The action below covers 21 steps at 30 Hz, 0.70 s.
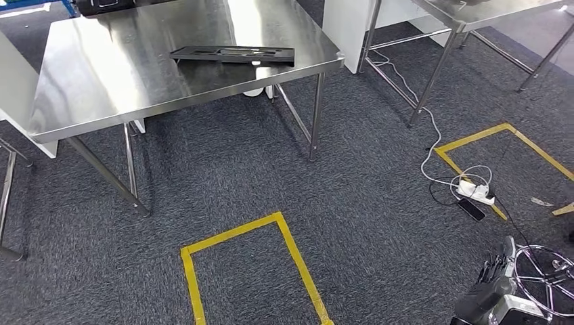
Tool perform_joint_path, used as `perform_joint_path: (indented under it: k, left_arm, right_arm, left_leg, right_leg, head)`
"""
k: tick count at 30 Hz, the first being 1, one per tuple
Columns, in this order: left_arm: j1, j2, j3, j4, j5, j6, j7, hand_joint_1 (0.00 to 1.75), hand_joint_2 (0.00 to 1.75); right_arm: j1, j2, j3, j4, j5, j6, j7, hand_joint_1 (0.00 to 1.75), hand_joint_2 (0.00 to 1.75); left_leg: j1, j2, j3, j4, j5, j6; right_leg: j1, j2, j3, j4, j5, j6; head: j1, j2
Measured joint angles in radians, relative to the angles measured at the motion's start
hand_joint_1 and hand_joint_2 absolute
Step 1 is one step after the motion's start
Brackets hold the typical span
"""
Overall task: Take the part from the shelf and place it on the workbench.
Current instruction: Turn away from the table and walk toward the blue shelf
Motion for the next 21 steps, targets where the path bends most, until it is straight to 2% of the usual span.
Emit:
perform_joint_path:
  k: [1,2,3,5,6,7,8,10,12,14,15,16,17,18,19,20,21]
  left_arm:
    - [-0.001,-0.002,0.0,0.0,-0.001,0.005,0.0,0.0,0.0]
    - [-0.001,-0.004,0.0,0.0,-0.002,0.009,0.0,0.0,0.0]
    - [-0.002,-0.005,0.0,0.0,-0.003,0.012,0.001,0.0,0.0]
    - [-0.002,-0.006,0.0,0.0,-0.007,0.015,0.007,0.0,0.0]
    - [-0.002,-0.005,0.0,0.0,-0.007,0.014,0.012,0.0,0.0]
    - [-0.002,-0.004,0.0,0.0,-0.008,0.013,0.017,0.0,0.0]
    - [-0.002,-0.002,0.0,0.0,-0.008,0.01,0.023,0.0,0.0]
    - [-0.001,0.002,0.0,0.0,-0.009,0.006,0.033,0.0,0.0]
    - [0.002,0.008,0.0,0.0,-0.015,0.007,0.044,0.0,0.0]
    - [0.004,0.011,-0.001,0.0,-0.03,0.014,0.067,0.0,0.0]
    - [0.005,0.012,-0.004,0.0,-0.039,0.018,0.08,0.0,0.0]
    - [0.005,0.011,-0.007,0.0,-0.045,0.022,0.092,0.0,0.0]
    - [0.005,0.01,-0.011,0.001,-0.05,0.025,0.101,0.0,0.0]
    - [0.005,0.01,-0.015,0.001,-0.052,0.029,0.108,0.0,0.0]
    - [0.005,0.008,-0.017,0.001,-0.054,0.032,0.114,0.0,0.0]
    - [0.005,0.008,-0.019,0.001,-0.055,0.035,0.119,0.0,0.0]
    - [0.005,0.007,-0.021,0.001,-0.057,0.037,0.124,0.0,0.0]
  right_arm:
    - [-0.001,0.0,0.0,0.003,-0.001,-0.001,0.0,0.0,0.0]
    - [-0.003,0.0,0.001,0.006,-0.003,-0.002,0.0,0.0,0.0]
    - [-0.006,0.0,0.001,0.008,-0.006,-0.004,0.0,0.0,0.0]
    - [-0.012,0.0,0.002,0.012,-0.011,-0.01,0.0,0.0,0.0]
    - [-0.013,0.0,0.002,0.013,-0.013,-0.013,0.001,0.0,0.0]
    - [-0.012,0.0,0.002,0.014,-0.015,-0.015,0.001,0.0,0.0]
    - [-0.01,0.0,0.002,0.014,-0.016,-0.017,0.001,0.0,0.0]
    - [-0.01,-0.001,0.002,0.014,-0.018,-0.018,0.001,0.0,0.0]
    - [-0.015,-0.001,0.005,0.017,-0.019,-0.018,0.003,0.0,0.0]
    - [-0.017,-0.003,0.01,0.023,-0.021,-0.018,0.006,0.0,0.0]
    - [-0.016,-0.003,0.013,0.027,-0.023,-0.018,0.006,0.0,0.0]
    - [-0.017,-0.004,0.015,0.03,-0.025,-0.018,0.007,0.0,0.0]
    - [-0.018,-0.004,0.017,0.033,-0.026,-0.018,0.007,0.0,0.0]
    - [-0.019,-0.005,0.019,0.036,-0.028,-0.018,0.007,0.0,0.0]
    - [-0.022,-0.004,0.022,0.038,-0.029,-0.017,0.008,0.0,0.0]
    - [-0.025,-0.004,0.024,0.039,-0.03,-0.017,0.008,0.0,0.0]
    - [-0.027,-0.004,0.026,0.041,-0.031,-0.016,0.008,0.0,0.0]
  left_leg:
    - [0.002,-0.003,0.016,-0.037,0.032,0.001]
    - [0.005,-0.016,0.043,-0.098,0.07,0.002]
    - [0.008,-0.041,0.072,-0.163,0.101,0.004]
    - [0.012,-0.079,0.103,-0.241,0.124,0.006]
    - [0.009,-0.083,0.105,-0.249,0.122,0.01]
    - [0.006,-0.073,0.103,-0.252,0.123,0.016]
    - [0.004,-0.061,0.103,-0.257,0.128,0.024]
    - [0.005,-0.036,0.103,-0.268,0.139,0.041]
    - [0.004,-0.007,0.101,-0.271,0.142,0.05]
    - [0.002,0.023,0.097,-0.271,0.143,0.052]
    - [0.001,0.036,0.096,-0.271,0.143,0.052]
    - [0.001,0.048,0.096,-0.27,0.143,0.051]
    - [0.001,0.06,0.097,-0.27,0.142,0.05]
    - [0.0,0.07,0.099,-0.27,0.141,0.046]
    - [-0.002,0.08,0.101,-0.27,0.139,0.041]
    - [-0.004,0.088,0.103,-0.269,0.138,0.035]
    - [-0.006,0.097,0.106,-0.269,0.137,0.028]
  right_leg:
    - [0.0,0.013,0.001,0.002,0.0,0.0]
    - [-0.001,0.026,0.0,0.006,0.0,0.001]
    - [0.002,0.038,-0.002,0.011,-0.001,0.002]
    - [0.005,0.06,-0.015,0.021,0.0,0.011]
    - [0.005,0.07,-0.023,0.023,0.003,0.019]
    - [0.004,0.081,-0.032,0.022,0.007,0.027]
    - [0.002,0.081,-0.039,0.023,0.009,0.034]
    - [0.002,0.046,-0.064,0.061,-0.012,0.039]
    - [0.001,-0.003,-0.118,0.172,-0.066,0.037]
    - [-0.003,-0.018,-0.165,0.281,-0.107,0.042]
    - [-0.004,-0.021,-0.165,0.292,-0.108,0.049]
    - [-0.006,-0.026,-0.144,0.263,-0.095,0.057]
    - [-0.007,-0.038,-0.105,0.2,-0.073,0.065]
    - [-0.007,-0.06,-0.062,0.126,-0.052,0.068]
    - [-0.004,-0.08,-0.027,0.064,-0.035,0.067]
    - [0.0,-0.093,-0.005,0.025,-0.024,0.061]
    - [0.004,-0.097,-0.002,0.011,-0.021,0.054]
  head:
    - [0.0,0.0]
    - [0.0,0.0]
    - [0.0,0.0]
    - [0.002,0.0]
    - [0.003,0.0]
    - [0.003,0.0]
    - [0.002,0.0]
    - [0.006,0.0]
    - [0.011,0.0]
    - [0.012,0.0]
    - [0.012,0.0]
    - [0.012,0.0]
    - [0.012,0.0]
    - [0.013,0.0]
    - [0.012,0.0]
    - [0.011,0.0]
    - [0.009,0.0]
